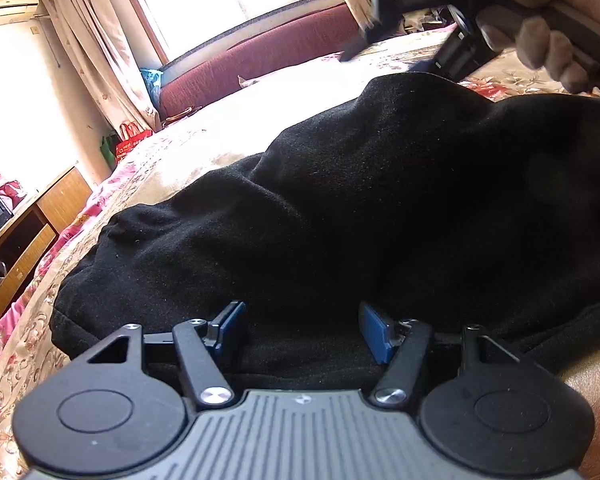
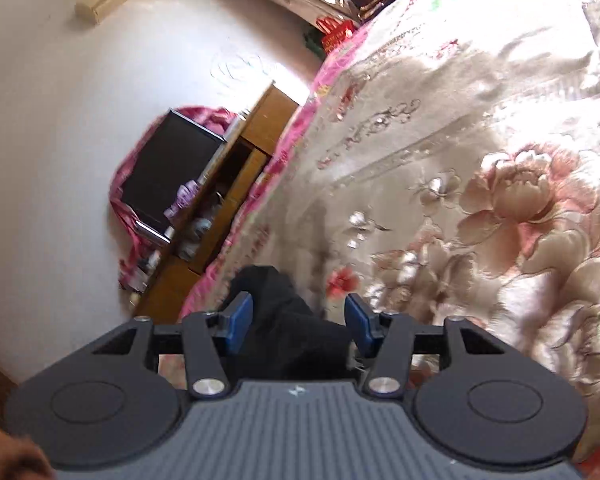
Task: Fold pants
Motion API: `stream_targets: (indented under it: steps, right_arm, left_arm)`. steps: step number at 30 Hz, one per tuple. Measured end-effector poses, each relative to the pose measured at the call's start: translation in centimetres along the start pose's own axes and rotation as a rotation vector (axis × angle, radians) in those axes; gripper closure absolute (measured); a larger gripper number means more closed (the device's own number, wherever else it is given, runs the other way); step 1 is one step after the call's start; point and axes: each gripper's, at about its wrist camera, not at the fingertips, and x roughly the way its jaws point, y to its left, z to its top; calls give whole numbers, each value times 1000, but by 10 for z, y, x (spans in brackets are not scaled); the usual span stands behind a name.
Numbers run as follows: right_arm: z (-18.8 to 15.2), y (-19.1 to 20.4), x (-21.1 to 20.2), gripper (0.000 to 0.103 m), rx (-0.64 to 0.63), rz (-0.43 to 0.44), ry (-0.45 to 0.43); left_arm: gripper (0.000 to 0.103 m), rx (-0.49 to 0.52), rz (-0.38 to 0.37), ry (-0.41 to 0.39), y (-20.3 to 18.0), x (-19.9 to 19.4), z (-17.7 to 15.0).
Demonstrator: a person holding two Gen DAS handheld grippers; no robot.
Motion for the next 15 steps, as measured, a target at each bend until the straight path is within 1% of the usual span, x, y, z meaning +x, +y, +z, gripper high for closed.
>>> stream_targets:
  steps: [1,2,3,6,7,9,11,12,15]
  right_arm:
    - [0,-6,1,50,17,-23,46]
    - [-2,-12,3,50,45,-5,86]
    - [-4,-16,4,50,70,33,123]
    - [-22,-19,9,50,105,191,307]
    - [-29,-15,8,50,99,217,336]
    - [-39,-2,4,49,60,255,355]
    - [-46,15,1,46,10,294,340]
    - [-49,23,2,45,-26,296,338]
    - [-62,59,6,44,-260,182,323]
  left_arm:
    - [27,-1,1,-1,0,0,0]
    - [27,-1,2,0,0,0,0]
    - [27,-1,3,0,0,0,0]
    - [27,2,1,2,0,0,0]
    - [27,2,0,3,-1,0,0]
    - [27,4,2,5,-1,0,1]
    - [27,9,7,5,-2,0,1]
    - [27,12,9,5,-3,0,1]
    - [27,18,13,7,-5,0,1]
